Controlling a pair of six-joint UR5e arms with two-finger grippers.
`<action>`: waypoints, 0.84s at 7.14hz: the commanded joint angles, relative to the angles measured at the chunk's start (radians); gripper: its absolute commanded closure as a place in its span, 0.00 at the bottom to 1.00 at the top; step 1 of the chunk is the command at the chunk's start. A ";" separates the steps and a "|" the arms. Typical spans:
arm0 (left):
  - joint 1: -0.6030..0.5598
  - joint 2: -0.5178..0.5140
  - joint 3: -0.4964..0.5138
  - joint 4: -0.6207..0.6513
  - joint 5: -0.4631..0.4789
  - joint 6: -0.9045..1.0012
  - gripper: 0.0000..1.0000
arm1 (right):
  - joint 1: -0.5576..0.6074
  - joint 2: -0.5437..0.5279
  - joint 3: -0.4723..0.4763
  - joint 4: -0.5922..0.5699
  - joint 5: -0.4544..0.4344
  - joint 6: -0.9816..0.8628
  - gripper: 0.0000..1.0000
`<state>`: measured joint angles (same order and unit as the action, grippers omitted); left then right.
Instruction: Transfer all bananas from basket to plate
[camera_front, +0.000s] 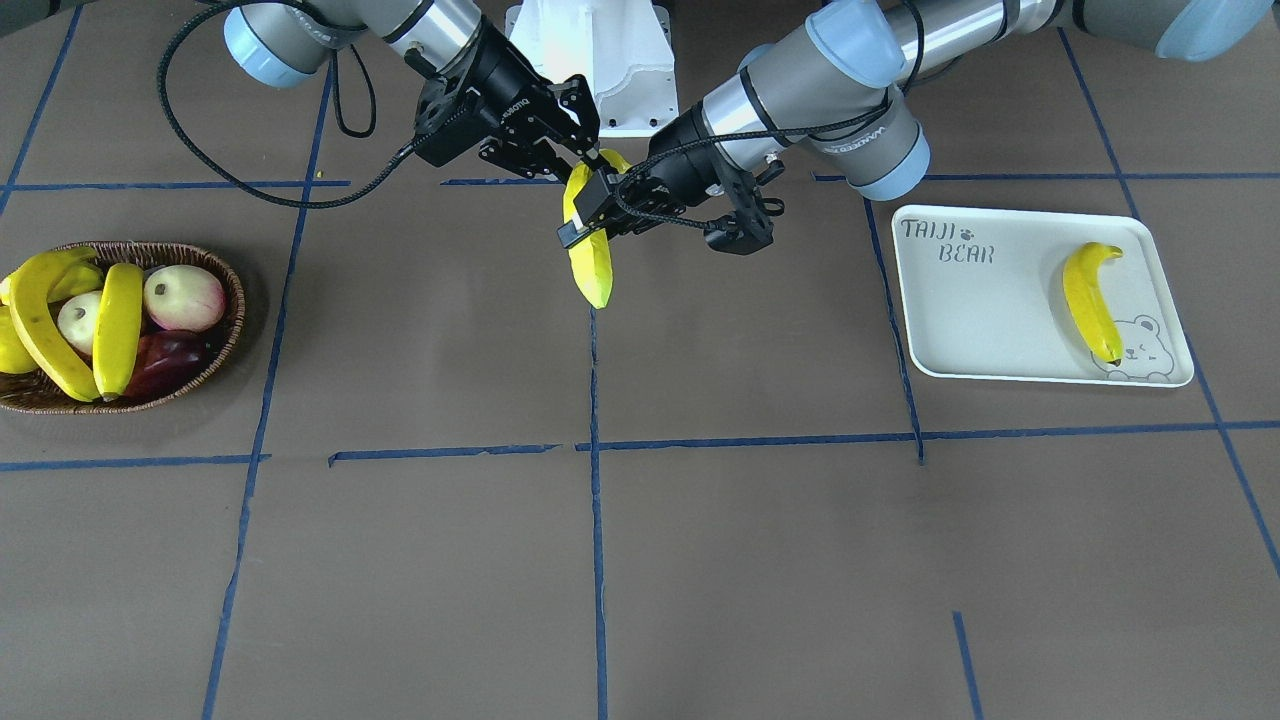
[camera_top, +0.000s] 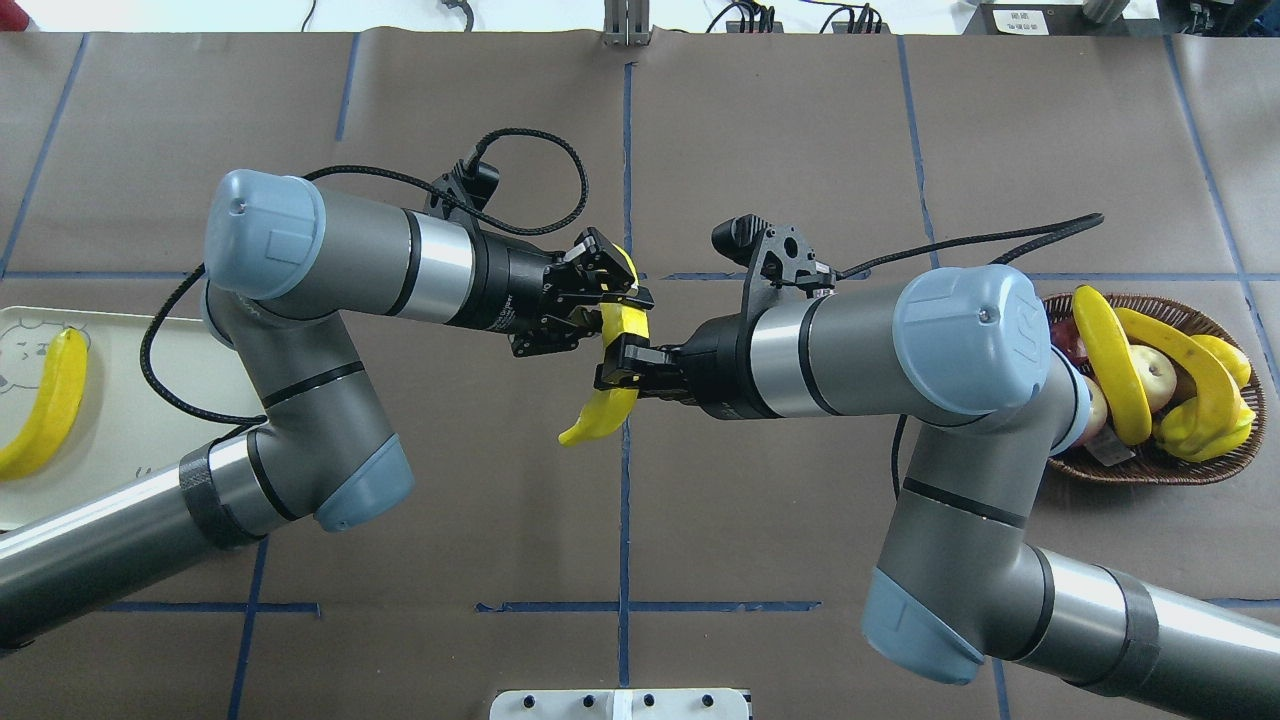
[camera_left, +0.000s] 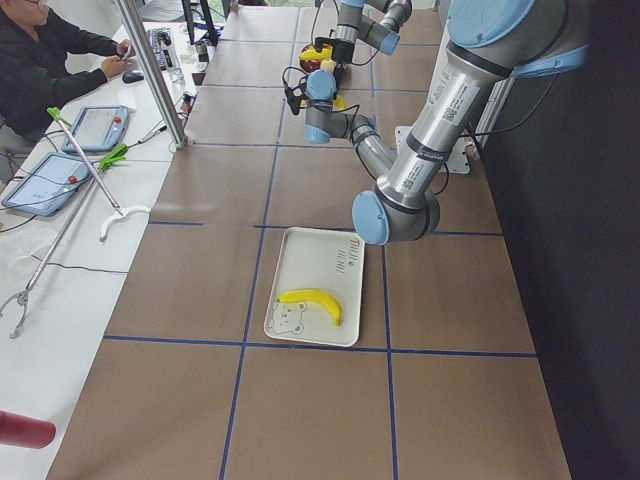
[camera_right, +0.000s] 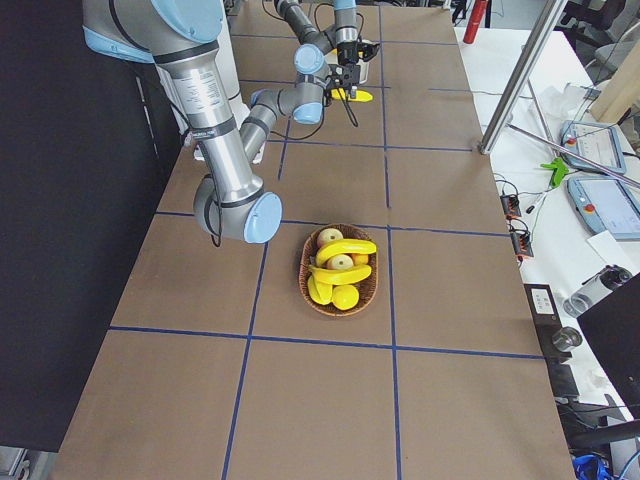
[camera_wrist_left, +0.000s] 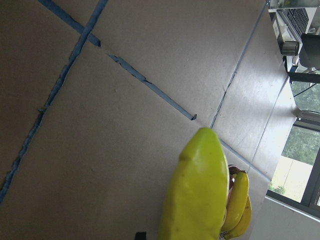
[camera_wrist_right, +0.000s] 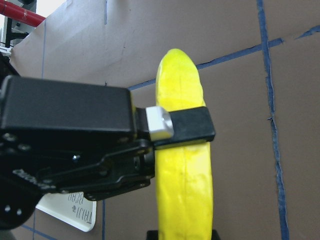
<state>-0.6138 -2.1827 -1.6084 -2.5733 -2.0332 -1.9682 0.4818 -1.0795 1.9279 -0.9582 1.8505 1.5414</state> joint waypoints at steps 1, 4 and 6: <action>-0.010 0.014 -0.002 0.004 -0.002 0.014 1.00 | -0.002 0.000 0.006 0.001 0.003 0.005 0.00; -0.151 0.090 0.012 0.031 -0.118 0.018 1.00 | 0.032 -0.022 0.061 -0.016 0.038 -0.001 0.00; -0.248 0.346 -0.080 0.041 -0.173 0.287 1.00 | 0.154 -0.112 0.078 -0.019 0.142 -0.035 0.00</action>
<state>-0.8179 -1.9942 -1.6331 -2.5380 -2.1803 -1.8364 0.5586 -1.1404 1.9954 -0.9739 1.9314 1.5302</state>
